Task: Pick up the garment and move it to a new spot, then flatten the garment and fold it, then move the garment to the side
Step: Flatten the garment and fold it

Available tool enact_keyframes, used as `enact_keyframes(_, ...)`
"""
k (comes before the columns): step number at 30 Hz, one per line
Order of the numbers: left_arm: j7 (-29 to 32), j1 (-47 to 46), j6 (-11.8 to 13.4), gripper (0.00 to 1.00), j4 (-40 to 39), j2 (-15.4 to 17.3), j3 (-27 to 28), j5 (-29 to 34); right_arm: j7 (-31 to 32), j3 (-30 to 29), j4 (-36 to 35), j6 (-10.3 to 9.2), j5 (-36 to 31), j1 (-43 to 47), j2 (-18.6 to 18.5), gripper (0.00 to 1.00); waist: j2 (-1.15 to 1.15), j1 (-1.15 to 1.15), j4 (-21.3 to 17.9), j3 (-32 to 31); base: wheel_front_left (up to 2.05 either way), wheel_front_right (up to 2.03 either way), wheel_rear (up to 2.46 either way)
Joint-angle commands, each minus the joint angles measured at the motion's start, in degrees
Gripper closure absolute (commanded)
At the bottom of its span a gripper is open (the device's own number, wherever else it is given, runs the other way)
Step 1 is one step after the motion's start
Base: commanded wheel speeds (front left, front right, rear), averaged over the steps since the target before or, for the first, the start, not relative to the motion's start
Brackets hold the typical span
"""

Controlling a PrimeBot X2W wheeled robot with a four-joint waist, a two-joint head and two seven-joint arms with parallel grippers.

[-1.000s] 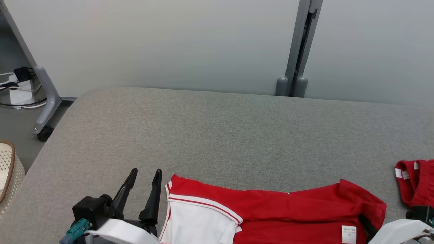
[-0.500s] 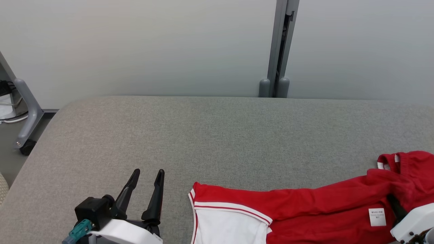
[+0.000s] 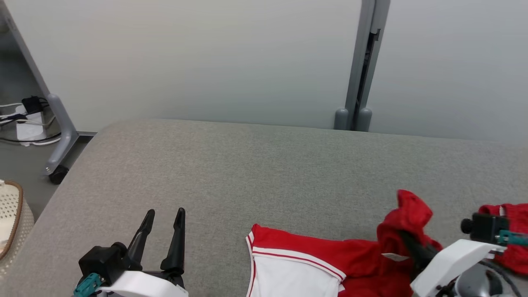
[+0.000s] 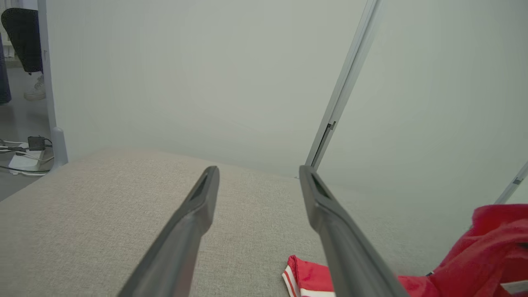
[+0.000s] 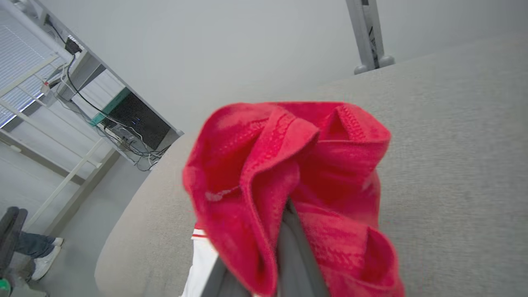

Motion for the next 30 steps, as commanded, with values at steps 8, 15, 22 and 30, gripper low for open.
enact_keyframes(8,-0.27,0.32,-1.22,0.0,1.01,-1.5,-0.35,1.27,0.01,5.27,6.48,0.05,3.78,-2.48,3.05,1.0,0.0,0.0,8.29,-0.08,0.0,0.0,0.0)
enact_keyframes(15,-0.02,-0.97,-2.11,0.0,2.16,-1.16,-0.79,1.52,-2.94,10.83,16.11,0.05,7.18,-6.26,3.26,1.0,0.0,0.0,15.19,0.08,0.0,0.0,0.0)
enact_keyframes(22,0.38,-1.74,-2.27,0.0,2.25,-0.92,-0.96,1.42,-6.8,17.54,23.94,0.05,12.04,-10.93,3.19,1.0,0.0,0.0,17.72,1.16,0.0,0.0,0.0)
enact_keyframes(30,0.56,-1.8,-2.01,0.0,2.2,-0.56,-0.94,1.42,-10.12,24.54,29.33,0.06,17.37,-14.49,3.21,1.0,0.0,0.0,17.14,1.58,0.0,0.0,0.0)
